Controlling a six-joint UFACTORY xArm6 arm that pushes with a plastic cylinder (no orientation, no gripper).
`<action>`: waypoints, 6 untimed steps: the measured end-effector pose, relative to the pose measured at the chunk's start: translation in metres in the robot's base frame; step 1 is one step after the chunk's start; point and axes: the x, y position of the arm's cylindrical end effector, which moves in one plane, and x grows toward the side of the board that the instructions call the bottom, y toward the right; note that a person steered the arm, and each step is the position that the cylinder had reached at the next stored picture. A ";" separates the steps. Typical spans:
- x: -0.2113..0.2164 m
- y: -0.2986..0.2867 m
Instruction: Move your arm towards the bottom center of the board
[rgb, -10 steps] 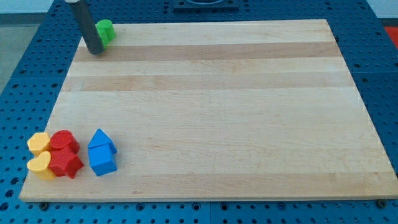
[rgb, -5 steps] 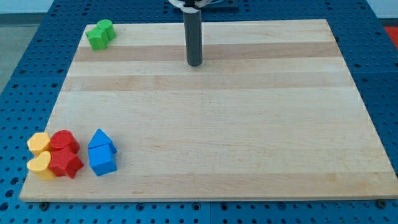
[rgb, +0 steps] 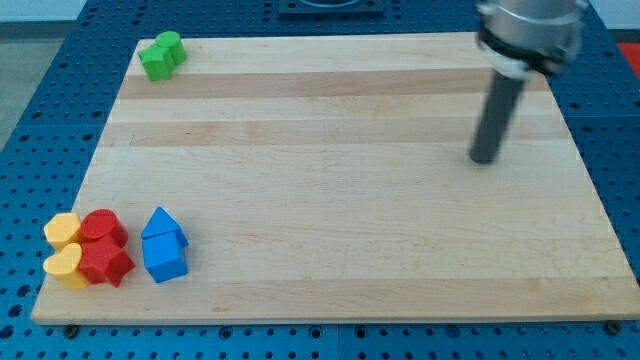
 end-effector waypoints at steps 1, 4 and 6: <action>0.095 -0.002; 0.155 -0.151; 0.154 -0.355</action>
